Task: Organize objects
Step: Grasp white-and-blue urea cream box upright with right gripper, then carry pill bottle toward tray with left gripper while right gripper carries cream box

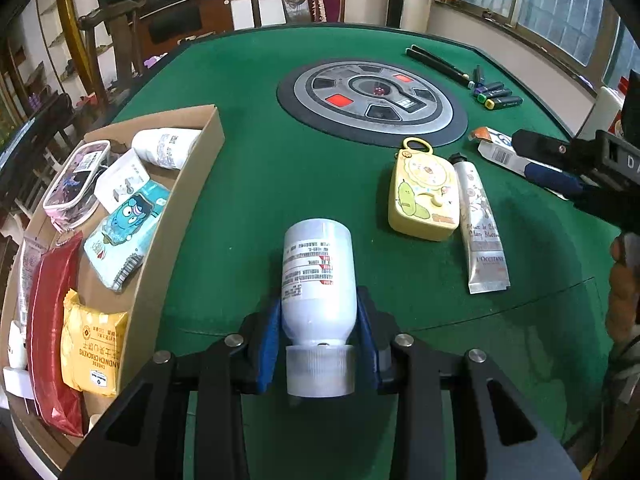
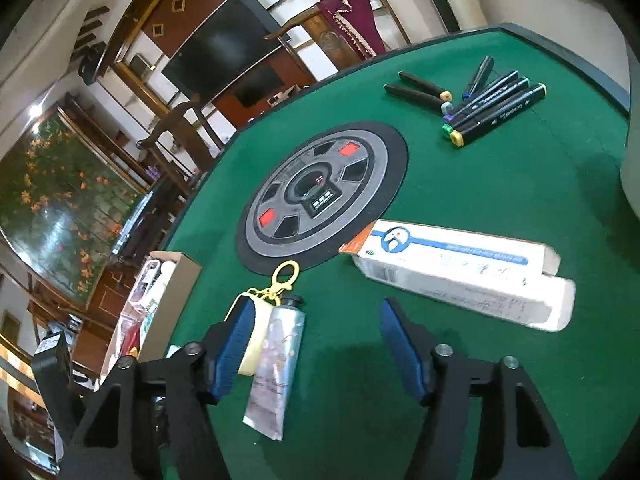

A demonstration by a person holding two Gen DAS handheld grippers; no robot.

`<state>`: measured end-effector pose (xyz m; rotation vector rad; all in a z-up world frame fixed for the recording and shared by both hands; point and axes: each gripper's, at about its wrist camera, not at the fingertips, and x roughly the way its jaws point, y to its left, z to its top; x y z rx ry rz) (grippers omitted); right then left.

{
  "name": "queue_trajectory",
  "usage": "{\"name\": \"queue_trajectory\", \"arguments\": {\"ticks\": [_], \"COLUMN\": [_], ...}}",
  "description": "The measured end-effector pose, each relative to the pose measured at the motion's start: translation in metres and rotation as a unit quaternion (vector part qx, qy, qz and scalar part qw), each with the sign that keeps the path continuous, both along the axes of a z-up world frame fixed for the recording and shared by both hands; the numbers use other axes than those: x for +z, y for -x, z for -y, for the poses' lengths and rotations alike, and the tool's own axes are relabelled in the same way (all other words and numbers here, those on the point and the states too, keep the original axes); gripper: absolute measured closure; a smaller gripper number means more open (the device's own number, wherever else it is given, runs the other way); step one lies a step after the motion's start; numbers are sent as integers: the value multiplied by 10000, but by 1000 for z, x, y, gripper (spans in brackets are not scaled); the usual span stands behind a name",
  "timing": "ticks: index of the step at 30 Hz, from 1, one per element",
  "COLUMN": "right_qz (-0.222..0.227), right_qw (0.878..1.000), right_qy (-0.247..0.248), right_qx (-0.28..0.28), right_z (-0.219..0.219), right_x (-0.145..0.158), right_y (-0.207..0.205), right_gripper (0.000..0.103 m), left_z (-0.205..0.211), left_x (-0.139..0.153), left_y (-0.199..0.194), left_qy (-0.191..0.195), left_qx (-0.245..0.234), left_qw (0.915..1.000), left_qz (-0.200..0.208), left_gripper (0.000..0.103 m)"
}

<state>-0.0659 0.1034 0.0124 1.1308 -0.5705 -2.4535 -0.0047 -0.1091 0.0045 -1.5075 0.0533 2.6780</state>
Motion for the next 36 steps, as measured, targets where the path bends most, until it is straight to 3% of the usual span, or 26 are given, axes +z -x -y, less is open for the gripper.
{"name": "queue_trajectory", "arguments": {"ticks": [3, 5, 12, 15, 19, 22, 24, 26, 31, 36], "right_qz": [-385, -416, 142, 93, -65, -107, -134, -182, -291, -311], "right_qw": [9965, 9923, 9562, 9492, 9490, 9517, 9530, 9532, 9505, 9644], "right_qy": [-745, -1152, -2764, -2868, -2835, -2789, -2789, -2798, -2938, -2460], "right_qx": [23, 204, 951, 1291, 1374, 1281, 1175, 1132, 970, 915], "right_z": [-12, -17, -11, -3, -2, -1, 2, 6, 15, 13], "right_x": [22, 27, -7, -21, -22, -21, -17, -16, -16, -10], "right_y": [0, 5, 40, 41, 37, 34, 31, 28, 24, 19], "right_gripper": [34, 31, 30, 24, 22, 34, 59, 70, 74, 80], "left_z": [0, 1, 1, 1, 1, 1, 0, 0, 1, 2], "left_x": [0, 1, 0, 1, 1, 1, 1, 1, 1, 1], "left_y": [-1, -1, 0, 0, 1, 1, 1, 1, 0, 0], "left_qy": [-3, -19, -16, -23, -15, -11, -8, -13, -18, -83], "left_qx": [-46, -86, -91, -82, -72, -48, -33, -14, -1, 27], "left_qw": [10000, 10000, 10000, 10000, 10000, 10000, 10000, 10000, 10000, 10000], "left_qz": [-20, 7, -9, 11, 30, 27, 31, 26, 17, 5], "left_gripper": [69, 69, 69, 69, 69, 69, 69, 69, 69, 69]}}
